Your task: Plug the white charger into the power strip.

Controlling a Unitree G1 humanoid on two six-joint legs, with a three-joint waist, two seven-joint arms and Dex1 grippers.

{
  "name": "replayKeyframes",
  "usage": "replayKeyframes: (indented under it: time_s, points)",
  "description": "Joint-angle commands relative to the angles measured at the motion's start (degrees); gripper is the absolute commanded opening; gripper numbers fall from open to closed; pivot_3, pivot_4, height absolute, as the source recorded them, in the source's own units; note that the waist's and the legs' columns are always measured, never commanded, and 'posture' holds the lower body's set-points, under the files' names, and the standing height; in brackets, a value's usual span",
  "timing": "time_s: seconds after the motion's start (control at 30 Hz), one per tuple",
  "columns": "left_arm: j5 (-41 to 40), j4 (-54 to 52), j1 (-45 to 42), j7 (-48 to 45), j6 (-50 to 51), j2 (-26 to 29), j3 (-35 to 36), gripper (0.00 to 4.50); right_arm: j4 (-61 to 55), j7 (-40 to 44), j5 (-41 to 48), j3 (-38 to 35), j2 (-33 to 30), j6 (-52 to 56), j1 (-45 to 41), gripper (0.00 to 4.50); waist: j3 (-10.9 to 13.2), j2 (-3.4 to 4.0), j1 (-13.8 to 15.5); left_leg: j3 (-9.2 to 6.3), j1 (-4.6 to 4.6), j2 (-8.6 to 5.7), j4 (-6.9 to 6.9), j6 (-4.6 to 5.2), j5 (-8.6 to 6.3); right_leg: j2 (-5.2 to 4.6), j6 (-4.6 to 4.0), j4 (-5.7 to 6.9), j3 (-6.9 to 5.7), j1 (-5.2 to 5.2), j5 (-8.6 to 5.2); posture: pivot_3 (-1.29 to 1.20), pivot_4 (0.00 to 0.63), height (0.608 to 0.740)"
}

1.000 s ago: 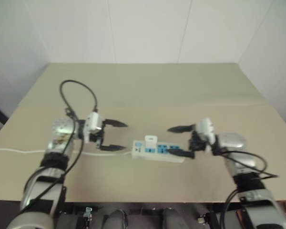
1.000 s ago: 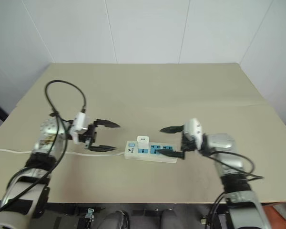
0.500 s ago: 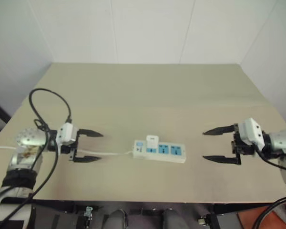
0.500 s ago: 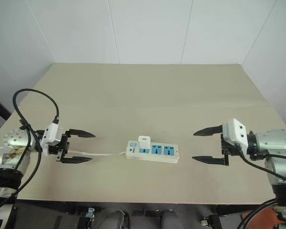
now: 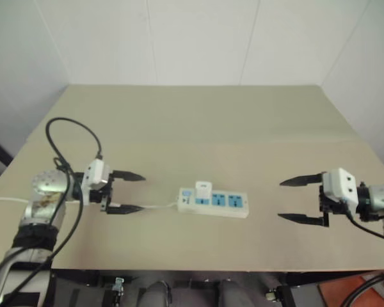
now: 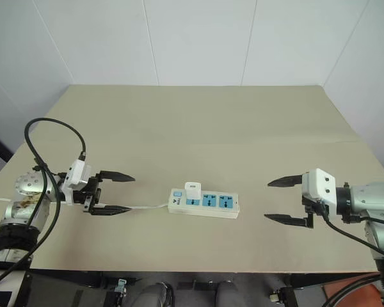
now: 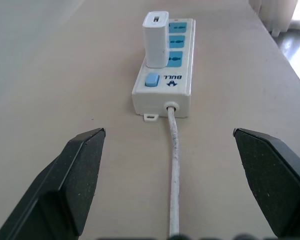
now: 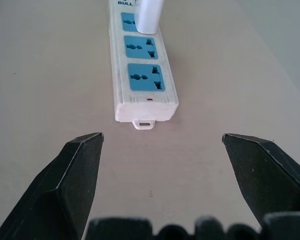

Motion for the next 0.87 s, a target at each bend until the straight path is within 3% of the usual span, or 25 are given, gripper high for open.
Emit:
replayKeyframes:
  time_s: [0.03,0.87]
  points:
    - [-1.90,-1.40,-0.61,-0.49,0.26,1.09,1.05,4.47,-2.41,-1.35,0.82,-3.78,-1.15,-0.82,2.25,4.50,0.01,-0.01,0.02,-0.01,-0.01,0.00,0.00,0.00,0.00,0.00,0.00,0.00,0.00,0.00,0.00,0.00,0.150,0.740]
    - [-3.61,-9.50,6.55,0.34,1.83,0.80,5.23,4.47,-16.55,-3.38,3.30,-16.15,-7.51,8.44,17.49,4.50,0.01,-0.02,0.20,-0.01,0.04,0.03,0.01,0.01,-0.01,0.00,0.00,-0.10,-0.01,0.13,0.00,0.00,0.150,0.740]
